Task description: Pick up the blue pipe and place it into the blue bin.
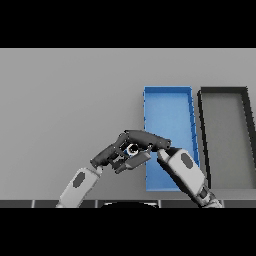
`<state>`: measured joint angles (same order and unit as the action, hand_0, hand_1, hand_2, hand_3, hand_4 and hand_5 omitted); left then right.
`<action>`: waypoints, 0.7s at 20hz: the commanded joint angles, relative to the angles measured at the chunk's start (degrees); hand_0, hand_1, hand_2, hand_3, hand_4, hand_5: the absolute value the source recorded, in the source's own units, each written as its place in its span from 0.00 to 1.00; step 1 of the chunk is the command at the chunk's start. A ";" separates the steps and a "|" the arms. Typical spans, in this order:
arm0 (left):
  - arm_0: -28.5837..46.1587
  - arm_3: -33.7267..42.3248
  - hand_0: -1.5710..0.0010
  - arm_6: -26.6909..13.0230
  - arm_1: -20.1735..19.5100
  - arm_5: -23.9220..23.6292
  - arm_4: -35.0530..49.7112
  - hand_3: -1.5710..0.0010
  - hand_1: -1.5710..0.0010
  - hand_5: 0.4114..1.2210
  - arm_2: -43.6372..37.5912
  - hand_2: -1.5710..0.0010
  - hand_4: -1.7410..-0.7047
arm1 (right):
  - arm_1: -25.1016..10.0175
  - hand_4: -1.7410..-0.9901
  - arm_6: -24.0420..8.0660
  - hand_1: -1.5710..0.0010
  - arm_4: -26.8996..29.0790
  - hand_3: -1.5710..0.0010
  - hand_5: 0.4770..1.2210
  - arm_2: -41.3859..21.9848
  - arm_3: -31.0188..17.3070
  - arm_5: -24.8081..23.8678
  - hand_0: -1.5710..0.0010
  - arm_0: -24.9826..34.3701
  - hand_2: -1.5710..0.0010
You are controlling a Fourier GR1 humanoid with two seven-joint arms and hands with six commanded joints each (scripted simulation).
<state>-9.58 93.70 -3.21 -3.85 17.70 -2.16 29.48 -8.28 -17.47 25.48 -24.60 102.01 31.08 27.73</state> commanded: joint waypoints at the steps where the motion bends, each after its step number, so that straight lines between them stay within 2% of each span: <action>1: -0.09 -0.42 0.13 0.84 0.70 0.09 0.26 0.16 0.14 1.00 -0.52 0.20 0.05 | -0.07 0.39 2.10 0.12 -1.13 0.16 0.66 -0.53 -0.01 -0.46 0.11 -0.56 0.11; 2: -0.13 -0.15 0.11 0.67 1.18 0.29 0.66 0.13 0.12 1.00 -0.85 0.17 0.04 | -0.72 0.40 4.99 0.09 -3.70 0.13 0.73 -0.65 -0.36 -0.58 0.09 0.55 0.09; 4: 0.29 -0.32 0.07 -0.11 1.58 0.60 0.18 0.08 0.07 1.00 -0.71 0.13 0.03 | -2.07 0.38 7.62 0.06 -6.18 0.08 0.83 -2.04 -0.23 -0.66 0.06 0.42 0.06; 7: -0.15 -0.15 0.03 0.38 1.52 1.43 1.01 0.04 0.04 1.00 -2.00 0.12 0.01 | -2.59 0.35 6.08 0.03 -3.54 0.04 0.91 -2.67 0.29 -2.93 0.03 1.32 0.03; 8: -0.12 -0.06 0.09 1.48 1.11 1.50 0.21 0.15 0.14 1.00 -2.05 0.22 0.09 | -2.58 0.35 6.33 0.02 -2.86 0.03 0.93 -3.01 0.43 -3.90 0.02 1.12 0.02; 9: -0.33 -0.09 0.26 2.35 -0.03 1.91 -1.53 0.32 0.31 1.00 -1.77 0.38 0.20 | -3.20 0.34 6.28 0.02 -1.26 0.03 0.94 -2.99 0.63 -4.35 0.02 0.45 0.02; 11: -1.61 0.25 0.53 2.02 -1.74 4.64 -4.80 0.57 0.56 1.00 -1.19 0.60 0.42 | -3.74 0.34 7.08 0.01 -0.82 0.02 0.96 -3.76 0.82 -4.97 0.01 0.38 0.01; 12: -1.44 -0.59 0.62 3.87 -2.06 5.29 -6.66 0.65 0.65 1.00 -0.88 0.68 0.51 | -3.68 0.33 5.00 0.01 -1.01 0.01 0.97 -3.84 0.55 -5.43 0.01 1.28 0.01; 13: -1.61 -0.89 0.70 4.64 -1.78 5.60 -7.99 0.72 0.72 0.96 -0.87 0.75 0.58 | -4.13 0.33 4.85 0.01 -0.97 0.01 0.98 -3.57 0.43 -5.43 0.01 1.53 0.01; 14: -0.89 -0.56 0.76 6.13 -2.03 6.08 -8.89 0.78 0.77 0.87 -0.79 0.80 0.63 | -3.76 0.33 5.29 0.01 -1.16 0.01 0.98 -4.17 0.74 -5.53 0.01 1.21 0.01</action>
<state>-10.46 93.14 3.23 -5.89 23.92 -11.14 28.71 -12.00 -12.09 24.45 -28.80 102.76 25.66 28.93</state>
